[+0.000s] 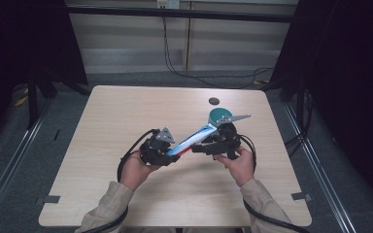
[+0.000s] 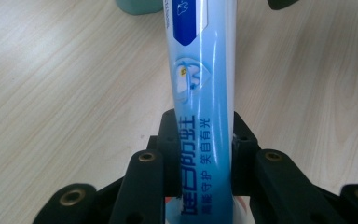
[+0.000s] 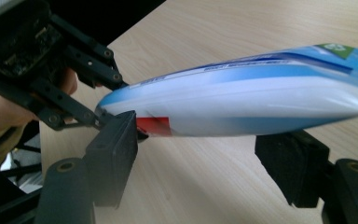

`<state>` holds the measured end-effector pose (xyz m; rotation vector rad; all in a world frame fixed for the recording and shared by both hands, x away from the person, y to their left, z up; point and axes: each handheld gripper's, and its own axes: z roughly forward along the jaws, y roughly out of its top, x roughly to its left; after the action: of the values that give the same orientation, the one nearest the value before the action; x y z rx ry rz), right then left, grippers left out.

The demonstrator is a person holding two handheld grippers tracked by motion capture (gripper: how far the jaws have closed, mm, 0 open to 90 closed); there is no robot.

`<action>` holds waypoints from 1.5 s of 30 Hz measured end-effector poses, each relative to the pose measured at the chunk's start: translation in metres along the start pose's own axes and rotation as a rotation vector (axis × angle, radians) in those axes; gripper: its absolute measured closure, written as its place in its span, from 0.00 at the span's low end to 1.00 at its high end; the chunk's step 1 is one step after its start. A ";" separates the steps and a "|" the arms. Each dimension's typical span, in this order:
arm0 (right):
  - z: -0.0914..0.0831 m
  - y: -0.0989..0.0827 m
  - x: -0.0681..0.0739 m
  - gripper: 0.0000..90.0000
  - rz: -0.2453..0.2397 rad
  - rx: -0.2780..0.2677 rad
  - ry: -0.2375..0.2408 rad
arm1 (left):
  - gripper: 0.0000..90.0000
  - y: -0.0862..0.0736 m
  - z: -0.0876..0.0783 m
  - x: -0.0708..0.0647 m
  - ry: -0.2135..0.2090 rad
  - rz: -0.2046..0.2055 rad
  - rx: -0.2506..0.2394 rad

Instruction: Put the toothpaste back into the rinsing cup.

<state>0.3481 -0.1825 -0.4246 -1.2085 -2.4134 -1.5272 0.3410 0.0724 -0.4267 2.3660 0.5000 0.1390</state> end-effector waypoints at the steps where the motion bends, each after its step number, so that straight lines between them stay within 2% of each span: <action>1: 0.000 0.001 0.000 0.33 0.006 0.000 0.000 | 0.81 0.001 0.001 0.000 0.004 0.003 -0.006; 3: 0.000 0.003 0.002 0.32 0.007 -0.002 -0.012 | 0.81 0.001 0.001 -0.001 0.003 0.006 -0.005; 7: 0.001 0.005 0.002 0.33 0.043 -0.025 -0.010 | 0.81 0.003 0.003 -0.005 0.009 0.003 -0.002; 9: 0.002 0.006 0.003 0.37 0.054 -0.033 -0.019 | 0.81 0.003 0.004 -0.005 0.005 0.007 -0.005; 13: 0.003 0.008 0.002 0.40 0.087 -0.051 -0.015 | 0.81 0.003 0.006 -0.007 0.007 -0.010 -0.013; 14: 0.003 0.008 0.002 0.41 0.087 -0.052 -0.016 | 0.81 0.003 0.006 -0.008 0.008 -0.002 -0.010; 17: 0.002 0.008 0.001 0.49 0.116 -0.074 -0.003 | 0.81 0.004 0.008 -0.010 0.005 -0.006 -0.018; 21: 0.000 0.008 -0.003 0.63 0.176 -0.116 0.048 | 0.79 0.005 0.013 -0.013 0.000 -0.004 -0.014; 22: 0.000 0.008 -0.003 0.63 0.176 -0.116 0.048 | 0.79 0.005 0.013 -0.013 0.000 -0.004 -0.014; 23: 0.000 0.009 -0.003 0.71 0.191 -0.128 0.072 | 0.78 0.006 0.016 -0.014 -0.008 -0.013 -0.018; 24: 0.000 0.010 -0.003 0.72 0.192 -0.131 0.078 | 0.78 0.006 0.016 -0.014 -0.005 -0.017 -0.017; 25: 0.000 0.011 -0.002 0.73 0.188 -0.130 0.069 | 0.78 0.006 0.016 -0.015 0.003 -0.018 -0.024; 28: 0.000 0.013 -0.003 0.70 0.198 -0.136 0.085 | 0.79 0.007 0.015 -0.014 -0.002 -0.024 -0.029; 29: 0.001 0.012 -0.004 0.68 0.214 -0.144 0.087 | 0.79 0.007 0.015 -0.015 -0.004 -0.031 -0.038; 30: 0.002 0.012 -0.004 0.63 0.231 -0.146 0.087 | 0.79 0.008 0.015 -0.016 -0.004 -0.019 -0.032; 31: 0.002 0.012 -0.004 0.63 0.231 -0.146 0.087 | 0.80 0.008 0.015 -0.016 -0.004 -0.019 -0.032; 32: 0.006 0.013 -0.003 0.56 0.251 -0.145 0.094 | 0.80 0.011 0.016 -0.020 -0.011 -0.005 -0.036; 35: 0.007 0.014 0.000 0.64 0.239 -0.136 0.075 | 0.80 0.012 0.017 -0.019 -0.020 -0.012 -0.035; 36: 0.007 0.015 0.000 0.70 0.242 -0.128 0.074 | 0.79 0.011 0.019 -0.020 -0.023 -0.014 -0.042; 37: 0.006 0.015 0.000 0.72 0.229 -0.121 0.057 | 0.78 0.011 0.019 -0.020 -0.027 -0.025 -0.051; 40: 0.004 0.017 0.001 0.76 0.212 -0.120 0.051 | 0.69 0.010 0.020 -0.020 -0.029 -0.031 -0.072; 41: 0.003 0.018 0.003 0.78 0.195 -0.116 0.044 | 0.69 0.009 0.019 -0.019 -0.032 -0.039 -0.092; 42: 0.000 0.021 0.008 0.80 0.131 -0.095 -0.020 | 0.47 0.009 0.017 -0.015 -0.017 -0.061 -0.098; 43: 0.000 0.021 0.008 0.80 0.131 -0.095 -0.020 | 0.42 0.009 0.017 -0.015 -0.017 -0.061 -0.098; 44: -0.004 0.022 0.003 0.80 0.141 -0.101 -0.022 | 0.40 0.006 0.010 -0.013 -0.011 -0.073 -0.132; 45: -0.007 0.021 0.001 0.81 0.142 -0.116 -0.015 | 0.39 0.006 0.008 -0.011 -0.021 -0.071 -0.126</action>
<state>0.3580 -0.1828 -0.4043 -1.3847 -2.2200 -1.6409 0.3344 0.0592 -0.4284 2.2215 0.5477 0.1096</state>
